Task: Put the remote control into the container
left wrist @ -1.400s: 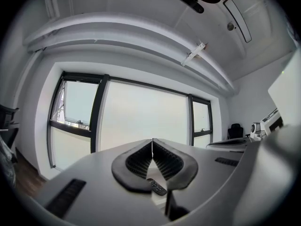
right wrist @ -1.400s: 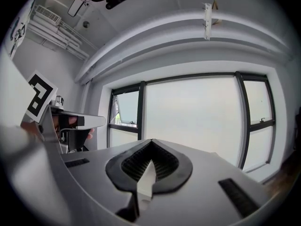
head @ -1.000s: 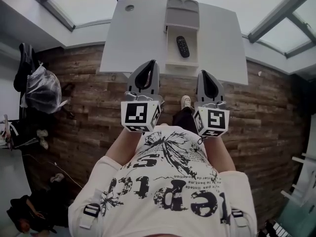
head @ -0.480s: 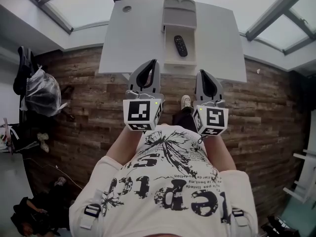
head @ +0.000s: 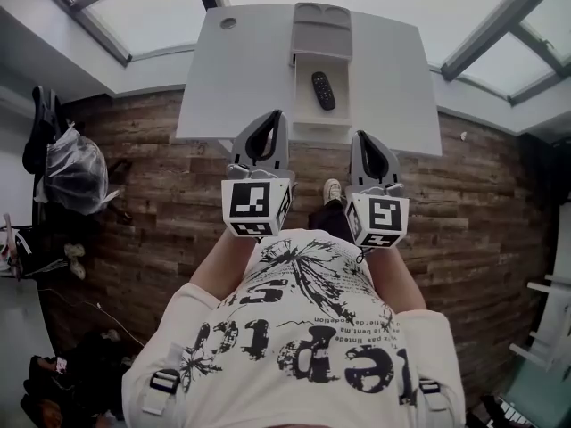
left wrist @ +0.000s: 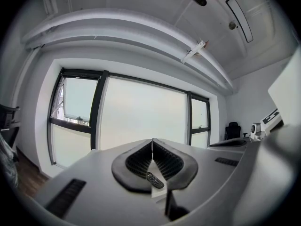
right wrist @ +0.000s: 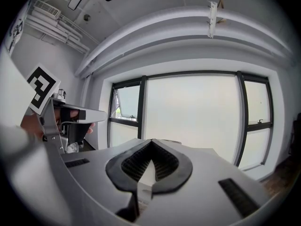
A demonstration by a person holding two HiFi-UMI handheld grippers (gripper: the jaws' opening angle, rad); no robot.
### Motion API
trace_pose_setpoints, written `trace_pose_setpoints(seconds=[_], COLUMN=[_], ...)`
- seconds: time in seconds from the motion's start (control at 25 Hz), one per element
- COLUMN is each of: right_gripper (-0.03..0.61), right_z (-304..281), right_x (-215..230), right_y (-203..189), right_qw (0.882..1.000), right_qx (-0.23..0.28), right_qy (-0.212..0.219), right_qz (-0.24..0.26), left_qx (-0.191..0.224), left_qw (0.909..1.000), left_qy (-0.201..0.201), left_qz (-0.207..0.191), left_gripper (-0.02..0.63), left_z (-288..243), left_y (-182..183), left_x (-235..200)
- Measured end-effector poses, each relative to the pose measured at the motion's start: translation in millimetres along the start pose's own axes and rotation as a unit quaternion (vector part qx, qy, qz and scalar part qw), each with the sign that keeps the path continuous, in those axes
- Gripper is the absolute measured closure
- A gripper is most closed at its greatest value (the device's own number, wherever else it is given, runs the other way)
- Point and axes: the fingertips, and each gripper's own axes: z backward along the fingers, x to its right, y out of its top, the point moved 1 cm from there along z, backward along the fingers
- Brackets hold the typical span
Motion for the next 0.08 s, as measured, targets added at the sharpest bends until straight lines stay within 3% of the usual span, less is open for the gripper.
trace_pose_setpoints(seconds=[0.08], right_gripper=[0.584], right_z=[-0.7], right_x=[-2.0], right_y=[0.2], right_qw=[1.000], right_qx=[-0.003], right_qy=[0.004], right_qz=[0.001], left_qx=[0.000], left_qw=[1.0000], left_qy=[-0.003], left_qz=[0.002], left_gripper=[0.604], left_z=[0.0], left_y=[0.4], left_x=[-0.1])
